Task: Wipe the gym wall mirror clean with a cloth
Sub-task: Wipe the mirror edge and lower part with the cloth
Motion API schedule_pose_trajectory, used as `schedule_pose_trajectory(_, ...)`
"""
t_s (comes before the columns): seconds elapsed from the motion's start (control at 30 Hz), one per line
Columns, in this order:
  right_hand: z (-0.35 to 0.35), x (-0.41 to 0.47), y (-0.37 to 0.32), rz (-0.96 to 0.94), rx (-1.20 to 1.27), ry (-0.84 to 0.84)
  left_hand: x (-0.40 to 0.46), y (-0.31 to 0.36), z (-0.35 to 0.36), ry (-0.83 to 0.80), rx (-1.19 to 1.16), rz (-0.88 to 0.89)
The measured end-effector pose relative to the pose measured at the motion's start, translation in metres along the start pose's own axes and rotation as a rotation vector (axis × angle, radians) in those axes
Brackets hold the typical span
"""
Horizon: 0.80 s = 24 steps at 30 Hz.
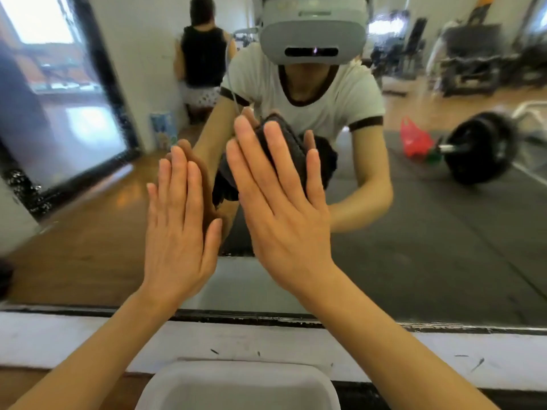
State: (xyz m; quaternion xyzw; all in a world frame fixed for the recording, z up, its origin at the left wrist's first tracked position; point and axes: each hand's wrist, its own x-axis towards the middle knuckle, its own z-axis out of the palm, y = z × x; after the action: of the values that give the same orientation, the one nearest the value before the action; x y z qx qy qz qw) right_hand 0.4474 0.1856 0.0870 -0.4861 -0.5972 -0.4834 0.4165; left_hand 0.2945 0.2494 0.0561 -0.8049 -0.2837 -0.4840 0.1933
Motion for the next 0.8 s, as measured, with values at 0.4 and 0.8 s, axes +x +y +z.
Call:
schedule_pose_trajectory(0.4,0.012,-0.042,-0.014,0.37,-0.08,0.035,0.001,-0.001,-0.005,-0.035,-0.046,-0.001)
schedule_pose_trajectory(0.8,-0.007,-0.071,0.018,0.741,-0.034,0.191,0.001,-0.002,0.0,0.019,-0.059,0.024)
